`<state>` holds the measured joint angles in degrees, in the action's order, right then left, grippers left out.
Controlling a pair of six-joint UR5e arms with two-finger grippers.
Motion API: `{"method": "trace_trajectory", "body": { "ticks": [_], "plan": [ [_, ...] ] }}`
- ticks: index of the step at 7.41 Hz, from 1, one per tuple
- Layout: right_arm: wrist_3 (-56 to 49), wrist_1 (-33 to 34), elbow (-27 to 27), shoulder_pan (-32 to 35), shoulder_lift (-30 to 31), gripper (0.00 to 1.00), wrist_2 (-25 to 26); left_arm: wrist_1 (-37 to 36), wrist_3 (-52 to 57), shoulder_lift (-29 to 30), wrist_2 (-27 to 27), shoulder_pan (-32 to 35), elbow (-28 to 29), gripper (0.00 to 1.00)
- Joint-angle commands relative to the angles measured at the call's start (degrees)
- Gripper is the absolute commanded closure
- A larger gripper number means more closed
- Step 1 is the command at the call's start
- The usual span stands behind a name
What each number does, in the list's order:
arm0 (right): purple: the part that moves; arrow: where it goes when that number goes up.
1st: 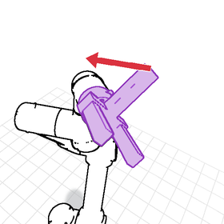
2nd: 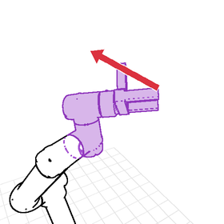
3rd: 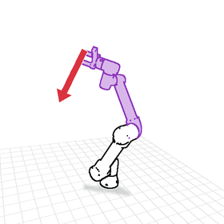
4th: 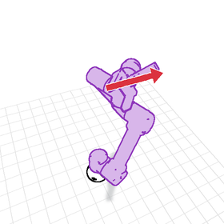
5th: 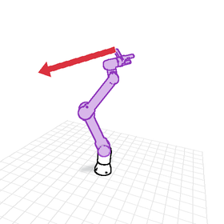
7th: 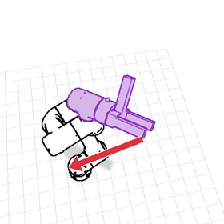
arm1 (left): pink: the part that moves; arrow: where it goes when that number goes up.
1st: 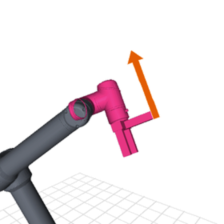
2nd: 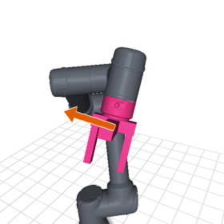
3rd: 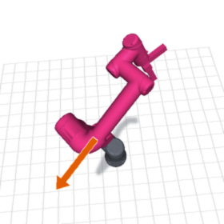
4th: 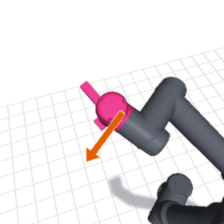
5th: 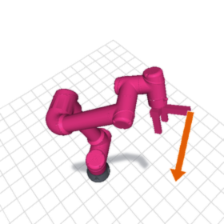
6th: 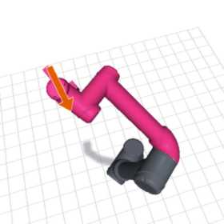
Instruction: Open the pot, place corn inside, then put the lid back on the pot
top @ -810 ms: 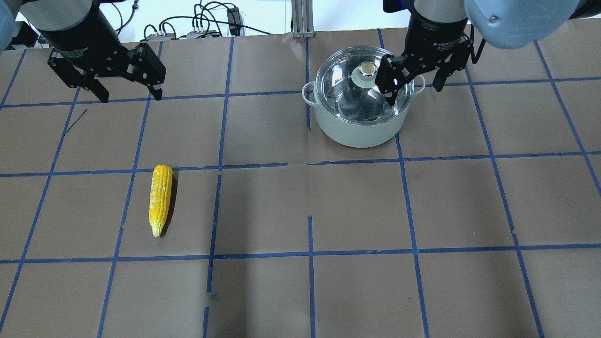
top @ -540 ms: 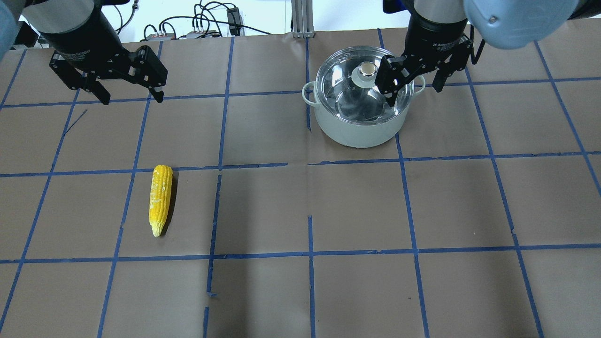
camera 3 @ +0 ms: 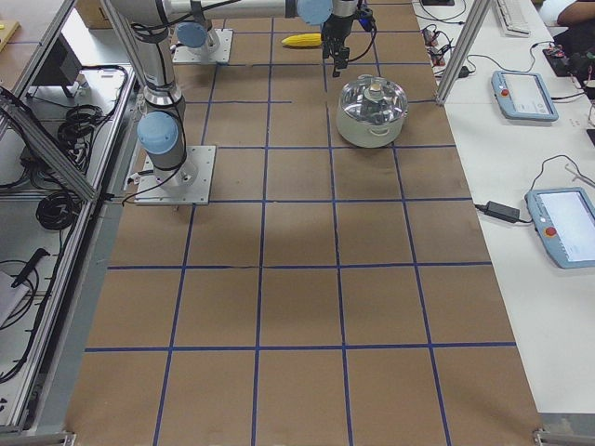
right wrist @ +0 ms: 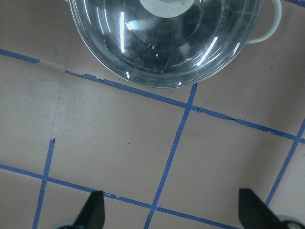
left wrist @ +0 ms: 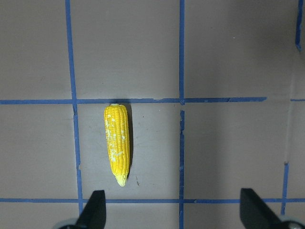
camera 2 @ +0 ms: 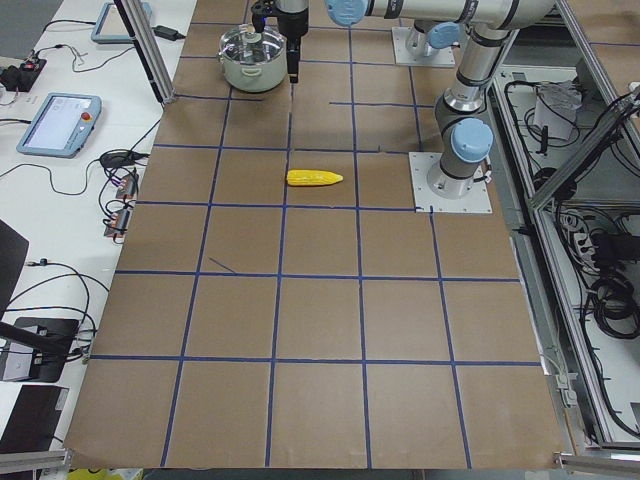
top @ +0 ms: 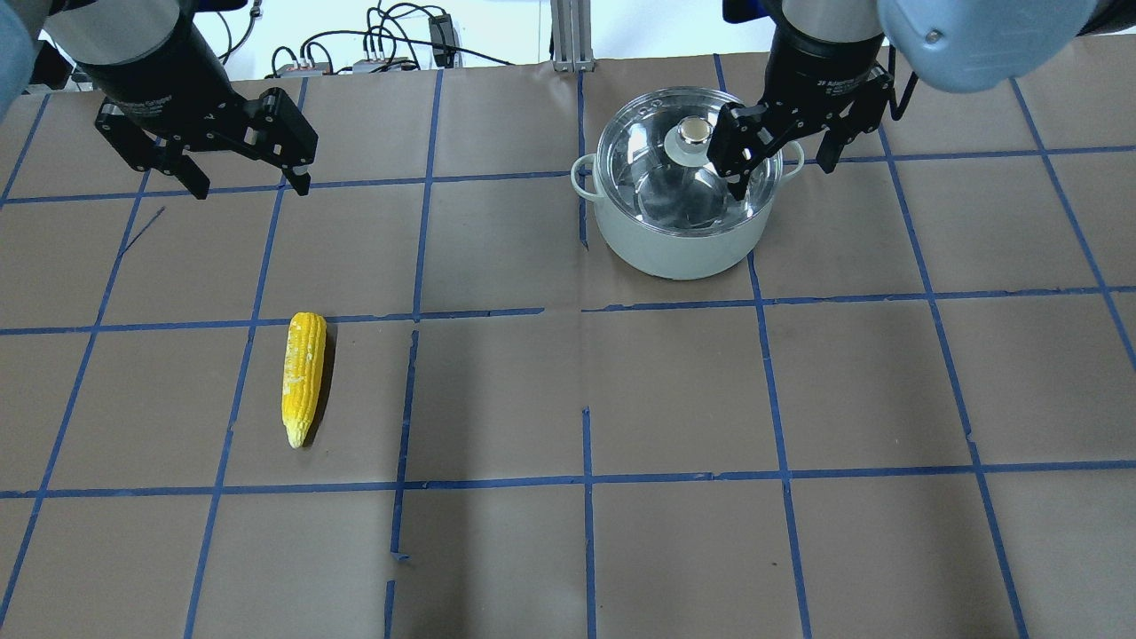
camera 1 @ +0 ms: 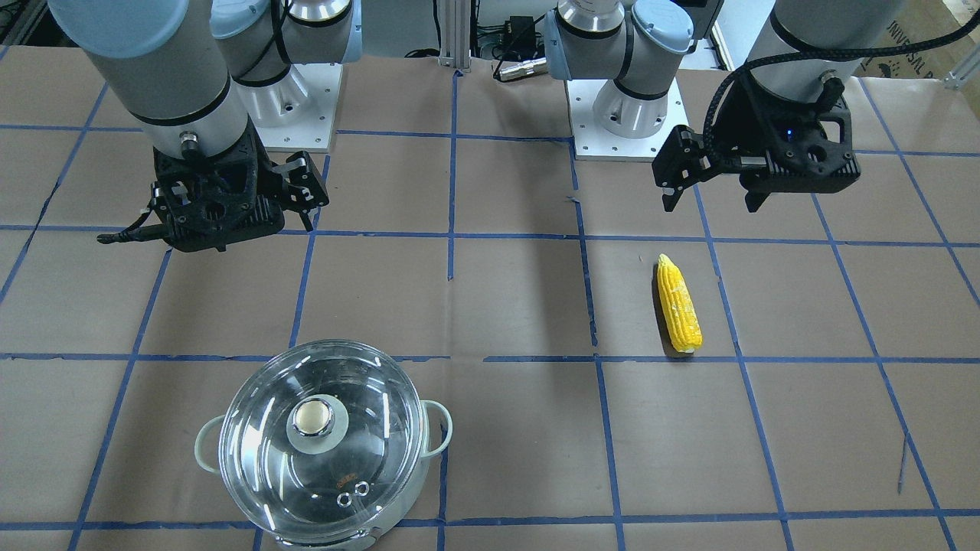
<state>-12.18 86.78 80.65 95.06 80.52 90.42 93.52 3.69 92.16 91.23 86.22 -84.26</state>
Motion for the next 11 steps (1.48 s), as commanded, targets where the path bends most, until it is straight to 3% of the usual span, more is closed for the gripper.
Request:
{"method": "trace_trajectory", "body": {
  "ticks": [1,3,7,9,11],
  "plan": [
    [0.2,0.8,-2.2,0.0,-1.0,0.0,-0.1,0.0,0.0,0.0,0.0,0.0,0.0,0.0],
    [0.1,6.5,-5.5,0.3,-7.2,0.0,-2.0,0.0,0.0,0.0,0.0,0.0,-0.1,0.0],
    [-0.4,6.6,-18.7,1.0,-19.3,0.01,-1.7,0.2,0.0,0.0,0.0,0.1,-0.3,0.0],
    [0.1,6.7,-19.9,1.0,-22.6,0.06,-2.0,0.1,-0.1,0.0,0.0,0.1,-0.4,0.0],
    [0.1,8.0,-19.5,1.4,-25.1,0.19,-2.0,0.0,0.0,0.0,0.0,0.1,-0.3,0.0]
  ]
}}
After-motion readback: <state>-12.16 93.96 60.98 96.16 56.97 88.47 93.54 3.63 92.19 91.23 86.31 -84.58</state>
